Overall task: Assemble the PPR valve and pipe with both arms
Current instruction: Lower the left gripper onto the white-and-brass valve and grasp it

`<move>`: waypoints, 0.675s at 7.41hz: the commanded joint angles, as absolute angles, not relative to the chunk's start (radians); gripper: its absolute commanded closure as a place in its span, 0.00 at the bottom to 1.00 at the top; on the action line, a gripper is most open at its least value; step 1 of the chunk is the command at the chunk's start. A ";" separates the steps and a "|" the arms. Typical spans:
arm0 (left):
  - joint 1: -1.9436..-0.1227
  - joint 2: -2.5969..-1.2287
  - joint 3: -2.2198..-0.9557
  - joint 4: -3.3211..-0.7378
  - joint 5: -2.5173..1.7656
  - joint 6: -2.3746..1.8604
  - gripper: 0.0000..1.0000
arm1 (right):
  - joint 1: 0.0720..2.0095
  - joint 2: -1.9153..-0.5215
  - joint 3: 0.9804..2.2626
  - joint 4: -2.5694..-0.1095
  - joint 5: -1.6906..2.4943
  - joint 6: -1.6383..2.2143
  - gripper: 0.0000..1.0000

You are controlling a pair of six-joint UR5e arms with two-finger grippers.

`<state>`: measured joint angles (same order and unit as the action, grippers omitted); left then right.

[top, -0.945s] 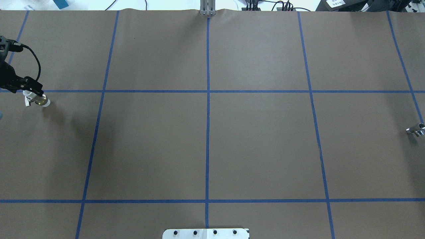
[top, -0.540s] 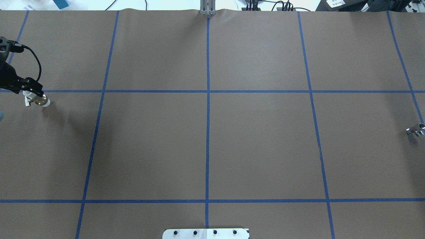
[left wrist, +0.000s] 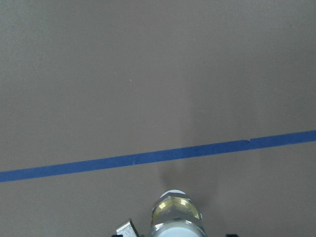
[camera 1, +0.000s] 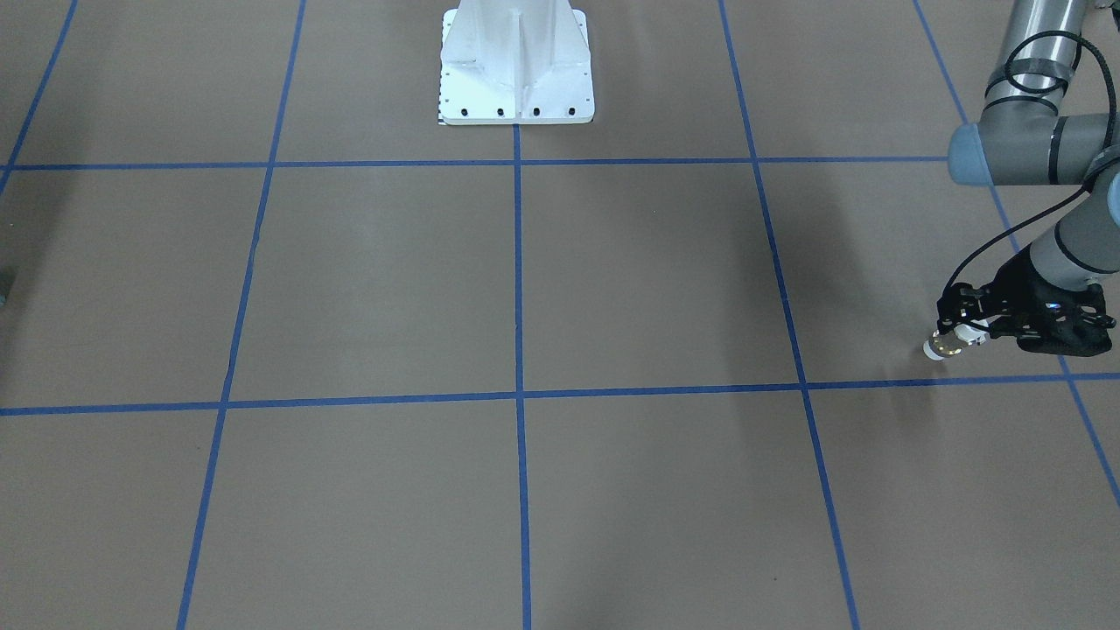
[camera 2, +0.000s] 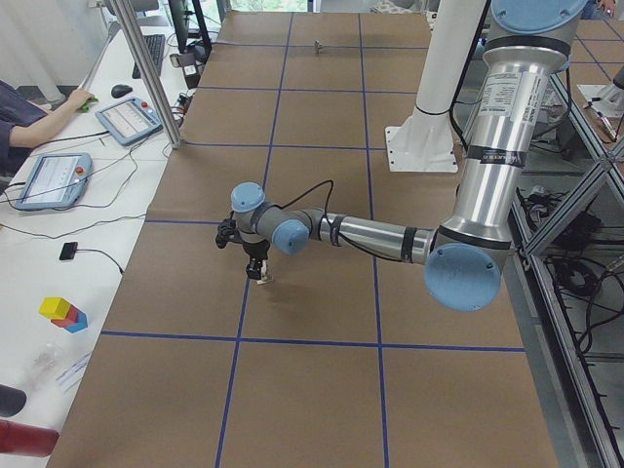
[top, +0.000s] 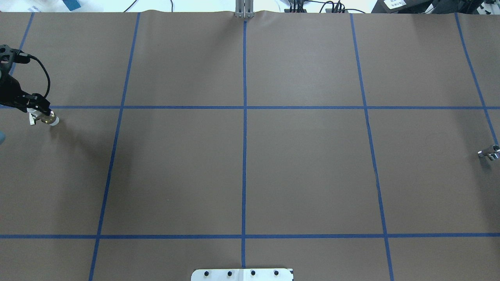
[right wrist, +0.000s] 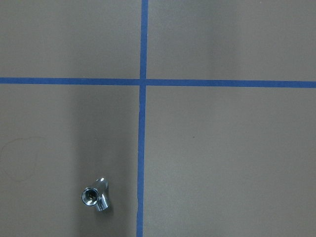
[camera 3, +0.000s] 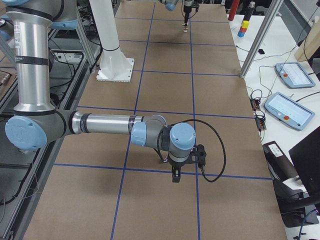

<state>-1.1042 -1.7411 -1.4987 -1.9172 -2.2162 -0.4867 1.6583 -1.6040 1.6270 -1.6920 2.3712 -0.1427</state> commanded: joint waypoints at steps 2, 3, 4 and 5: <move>-1.095 -1.741 -1.499 -1.916 -2.215 -0.488 0.36 | 1.658 -1.606 1.626 -1.692 2.372 -0.143 0.01; -1.095 -1.740 -1.499 -1.916 -2.215 -0.488 0.45 | 1.658 -1.606 1.626 -1.692 2.372 -0.143 0.01; -1.095 -1.740 -1.499 -1.914 -2.214 -0.488 0.63 | 1.658 -1.606 1.626 -1.692 2.372 -0.143 0.01; -1.095 -1.741 -1.500 -1.914 -2.212 -0.489 0.87 | 1.658 -1.606 1.626 -1.692 2.370 -0.143 0.01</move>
<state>-1.0954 -1.7400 -1.4990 -1.9150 -2.2137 -0.4882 1.6582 -1.6060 1.6260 -1.6920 2.3712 -0.1427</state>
